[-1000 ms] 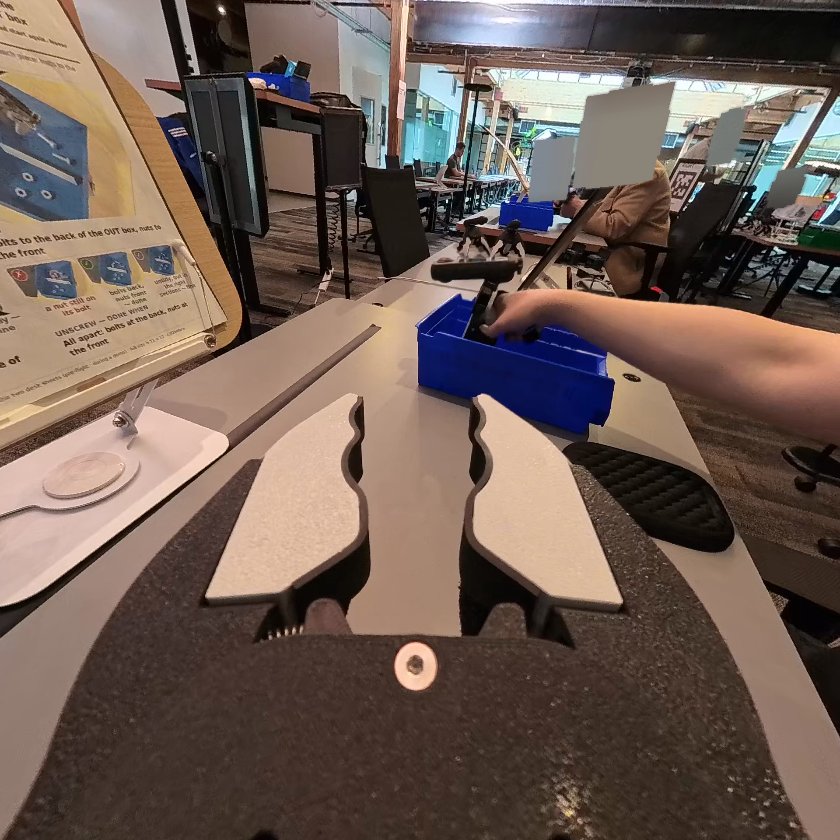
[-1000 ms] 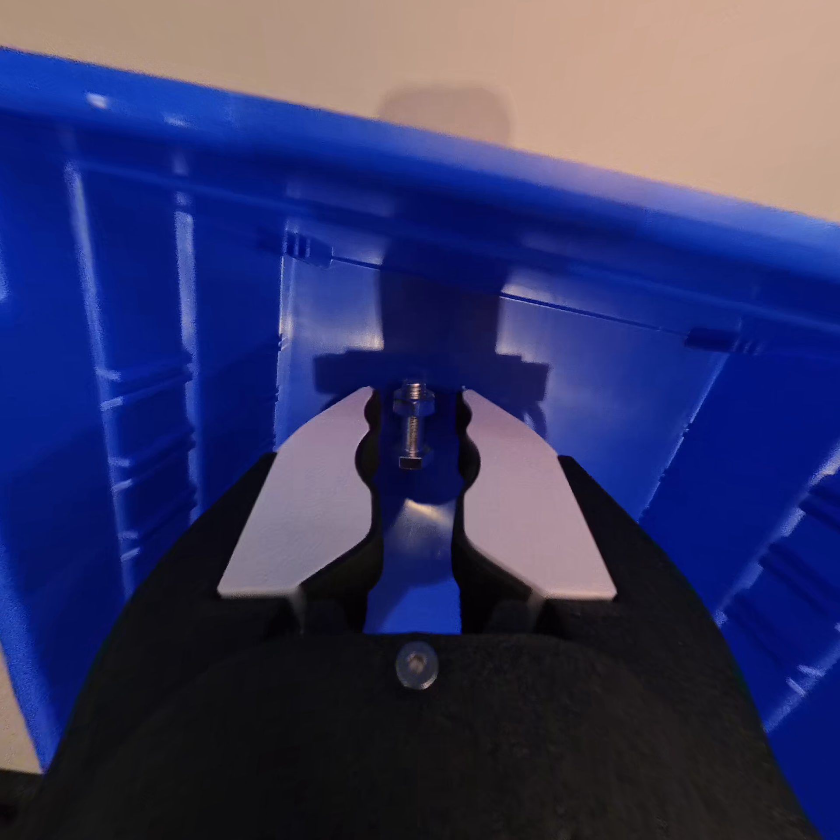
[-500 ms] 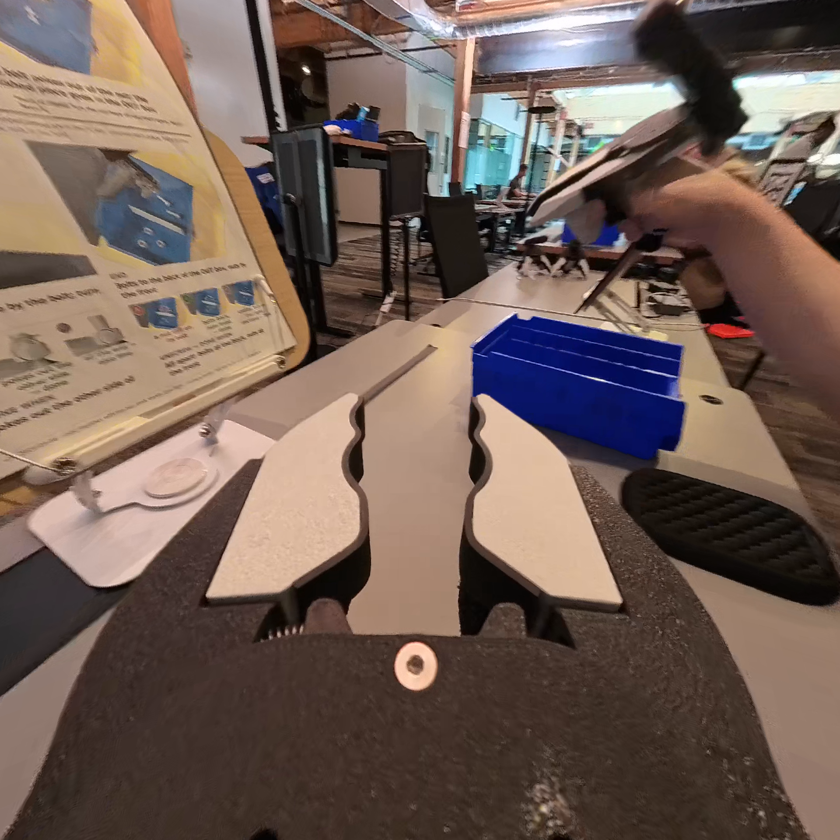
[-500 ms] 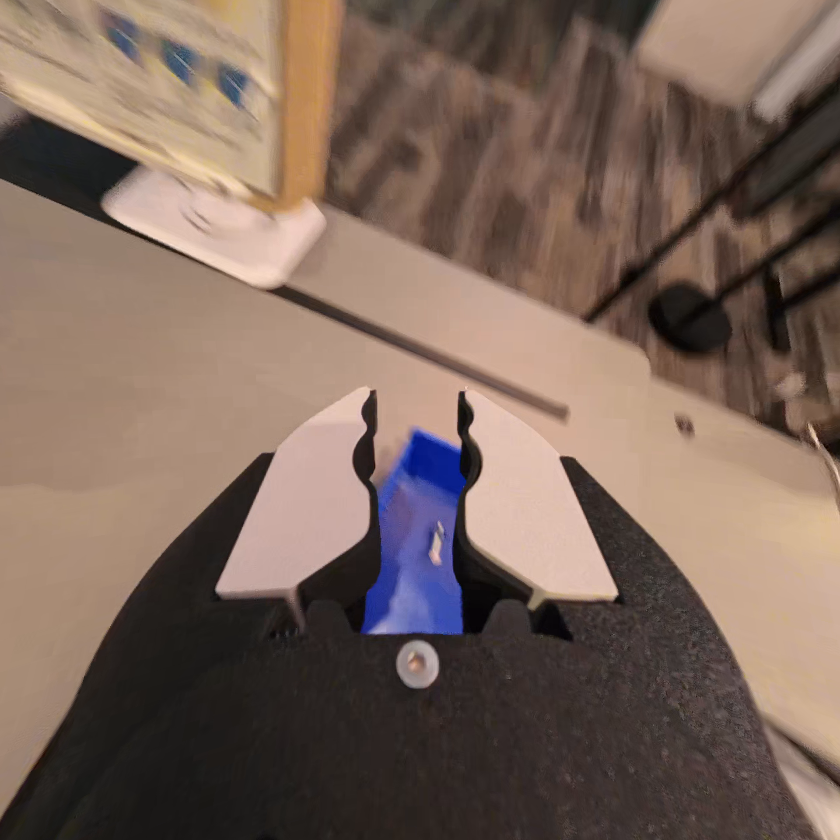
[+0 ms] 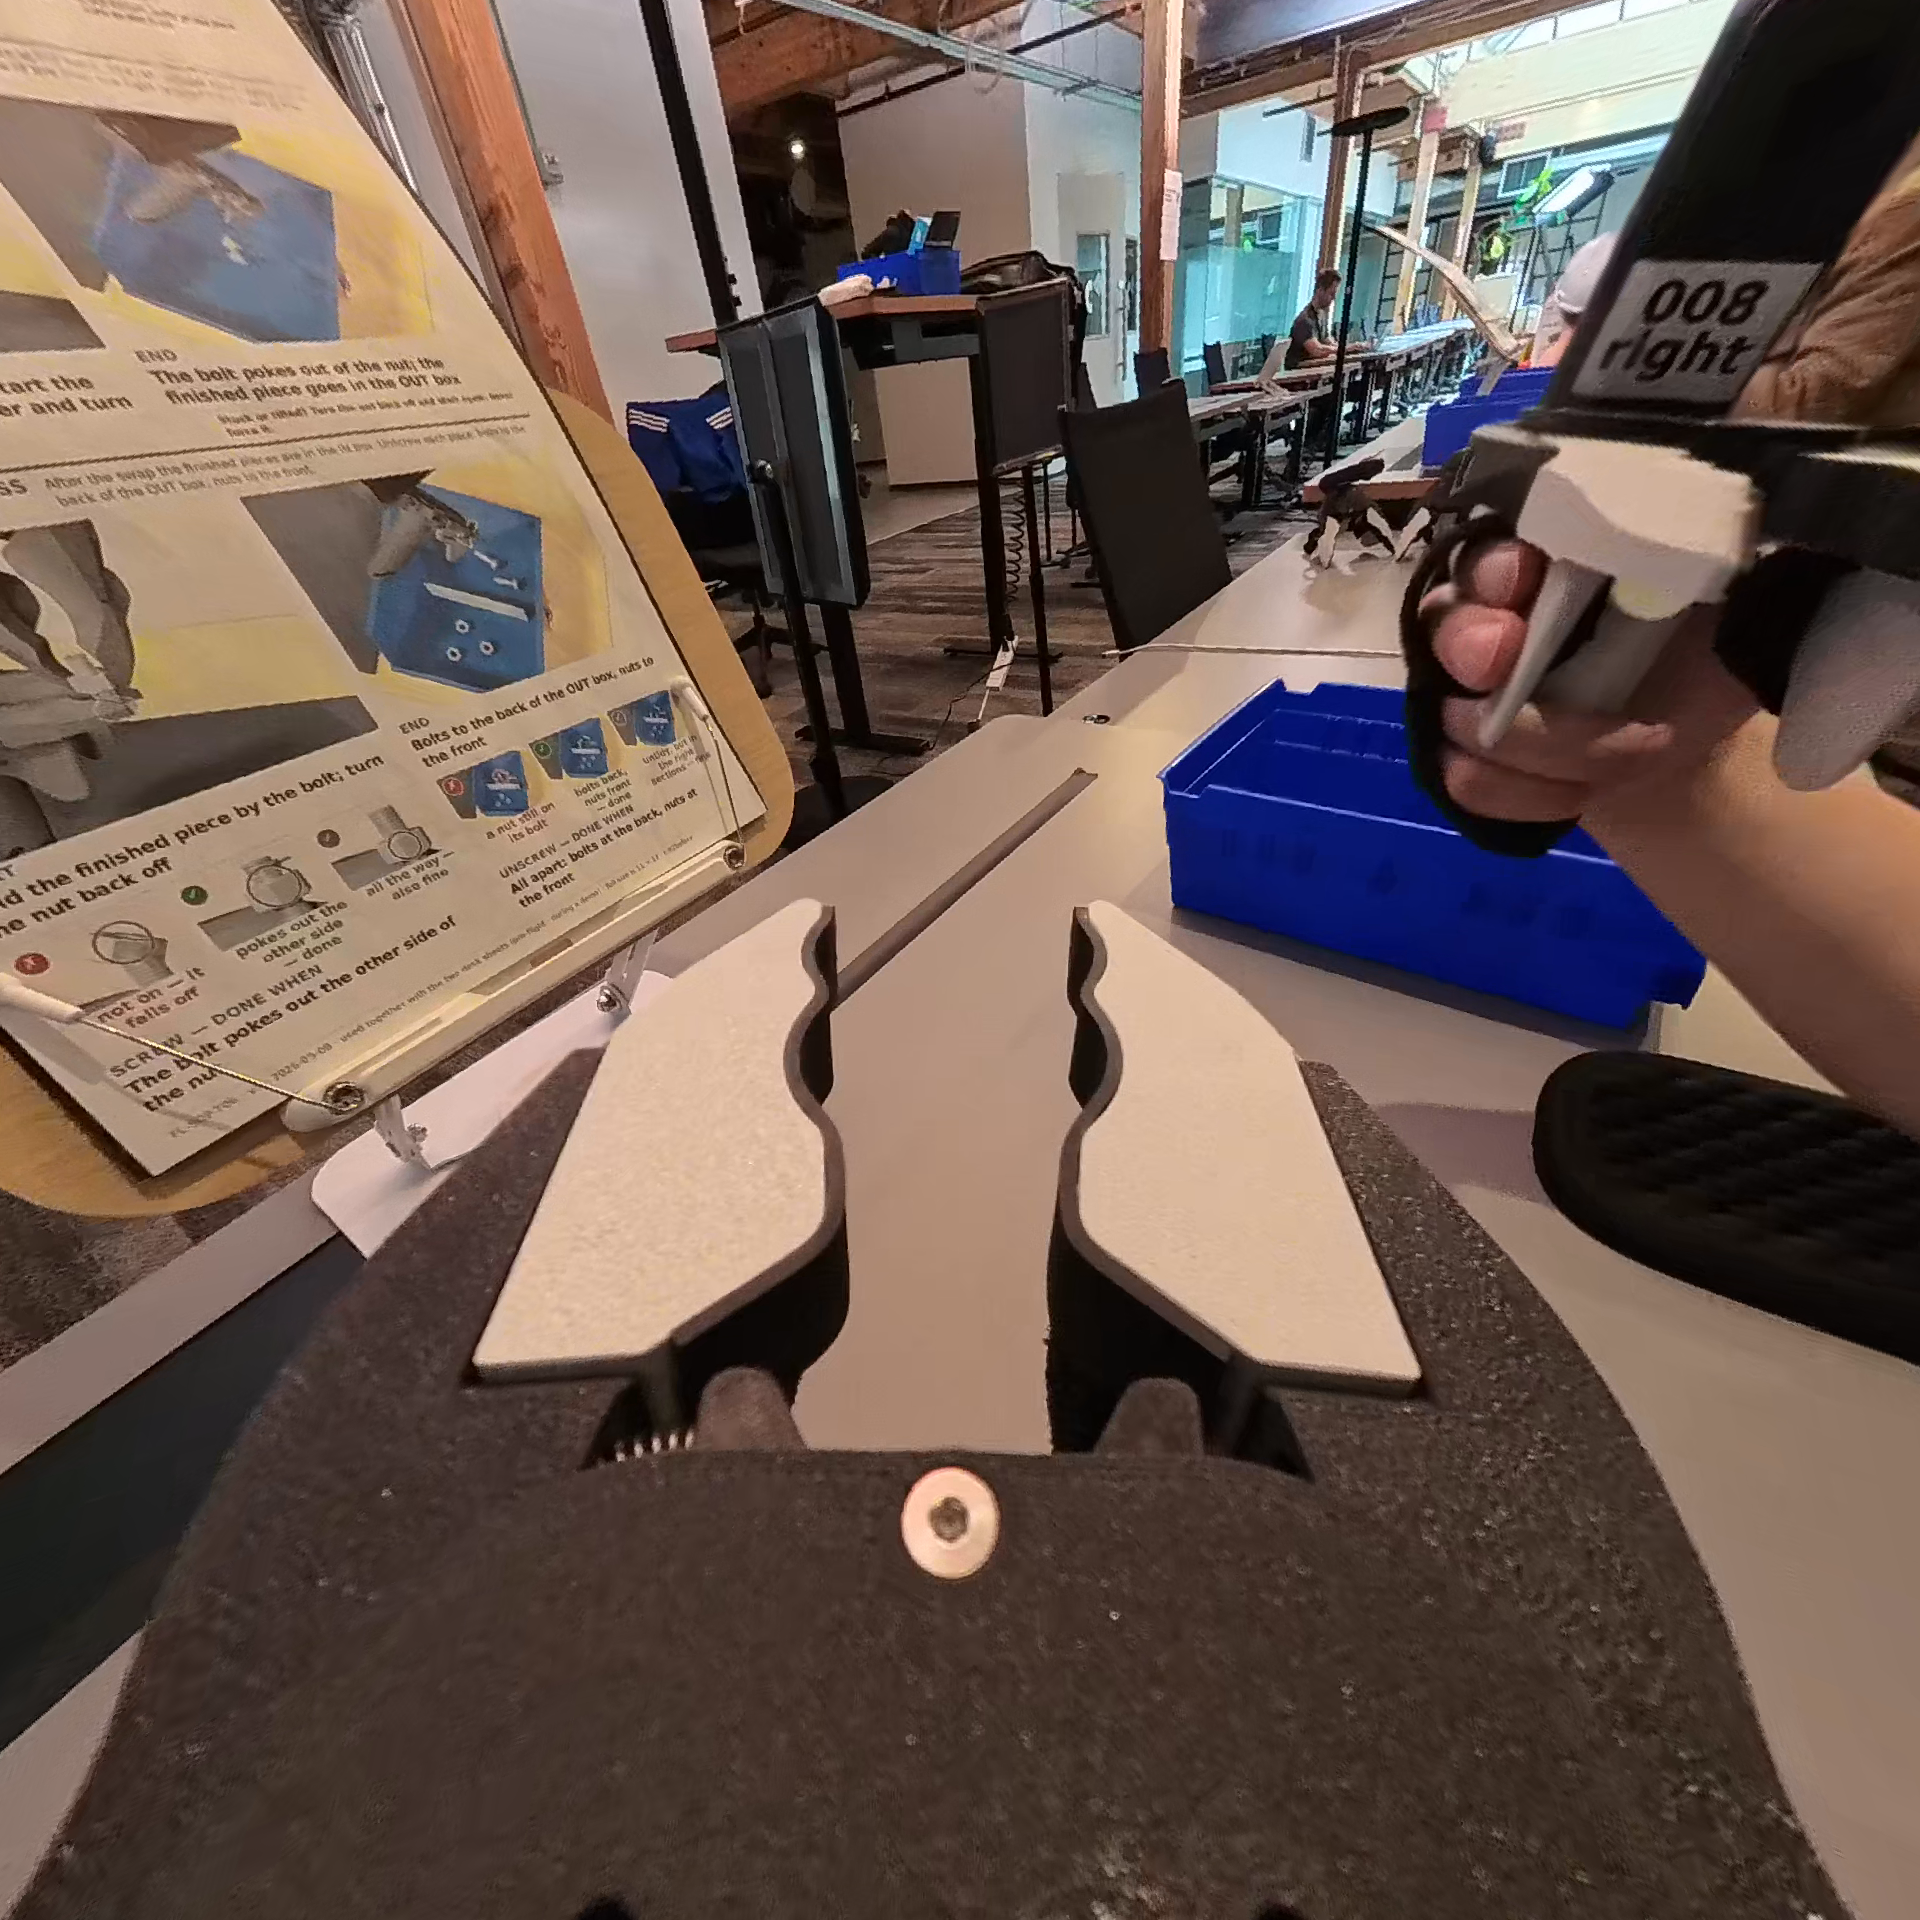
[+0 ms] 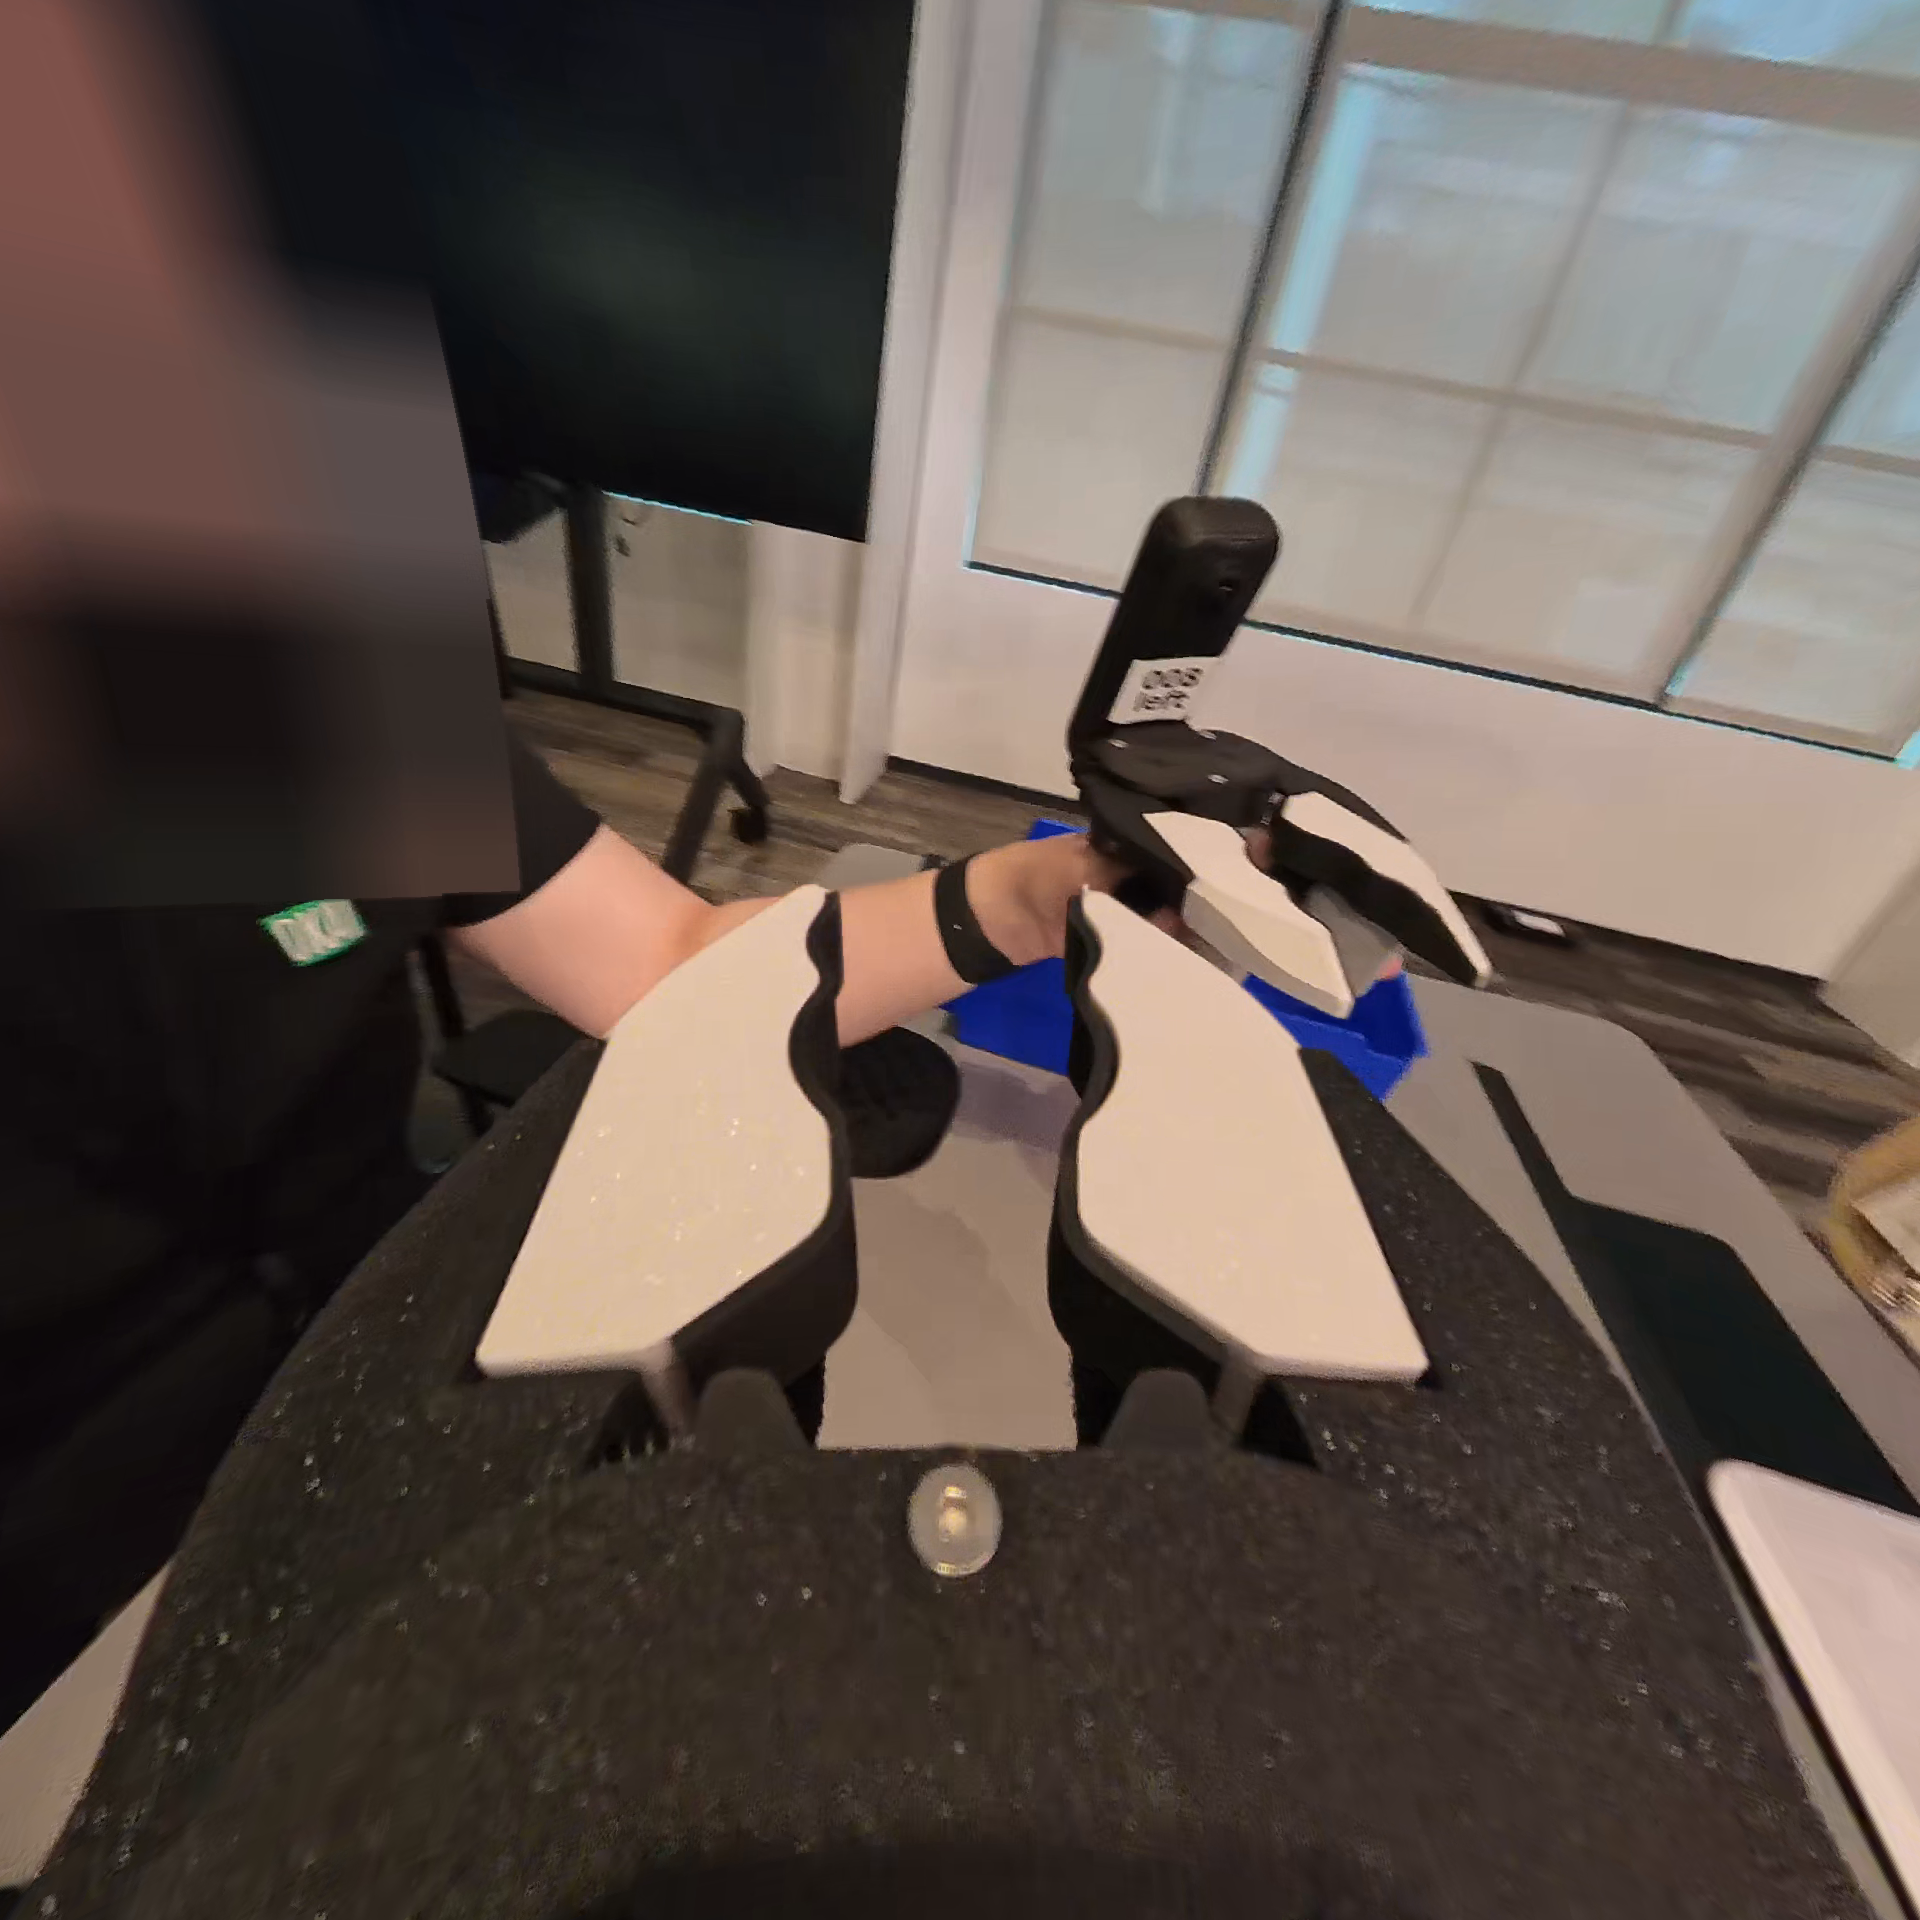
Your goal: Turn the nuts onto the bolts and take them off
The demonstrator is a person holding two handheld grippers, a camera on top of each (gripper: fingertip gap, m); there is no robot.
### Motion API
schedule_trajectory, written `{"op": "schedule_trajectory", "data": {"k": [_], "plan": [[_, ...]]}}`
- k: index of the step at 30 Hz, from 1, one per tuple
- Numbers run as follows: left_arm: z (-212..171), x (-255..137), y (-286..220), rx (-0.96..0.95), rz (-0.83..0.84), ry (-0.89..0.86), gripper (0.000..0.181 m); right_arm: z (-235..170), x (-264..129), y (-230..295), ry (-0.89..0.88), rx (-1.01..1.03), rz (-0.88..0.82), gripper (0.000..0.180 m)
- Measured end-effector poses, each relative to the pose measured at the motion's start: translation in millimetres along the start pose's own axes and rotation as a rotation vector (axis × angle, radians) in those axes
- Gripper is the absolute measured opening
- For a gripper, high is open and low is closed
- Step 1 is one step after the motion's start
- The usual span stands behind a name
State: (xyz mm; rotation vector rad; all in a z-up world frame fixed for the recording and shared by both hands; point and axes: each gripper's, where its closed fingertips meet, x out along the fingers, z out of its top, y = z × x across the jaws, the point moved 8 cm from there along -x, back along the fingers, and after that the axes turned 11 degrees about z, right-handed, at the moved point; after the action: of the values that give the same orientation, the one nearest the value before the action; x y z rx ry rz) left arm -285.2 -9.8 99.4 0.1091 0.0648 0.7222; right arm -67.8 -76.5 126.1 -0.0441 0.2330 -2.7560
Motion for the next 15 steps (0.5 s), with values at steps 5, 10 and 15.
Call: {"op": "schedule_trajectory", "data": {"k": [5,10,15], "plan": [[1.8,-2.1,1.9,-0.002,0.013,0.002,0.042,0.3,7.6,-9.3,0.005,0.005,0.051,0.039],[0.9,-2.6,6.1,-0.006,0.055,0.023,0.043,-13.6,10.5,-16.8,-0.007,-0.002,0.037,0.039],[5.5,-11.7,14.7,0.002,0.165,0.069,0.042,-27.9,1.6,-31.6,-0.017,0.038,-0.071,0.039]]}}
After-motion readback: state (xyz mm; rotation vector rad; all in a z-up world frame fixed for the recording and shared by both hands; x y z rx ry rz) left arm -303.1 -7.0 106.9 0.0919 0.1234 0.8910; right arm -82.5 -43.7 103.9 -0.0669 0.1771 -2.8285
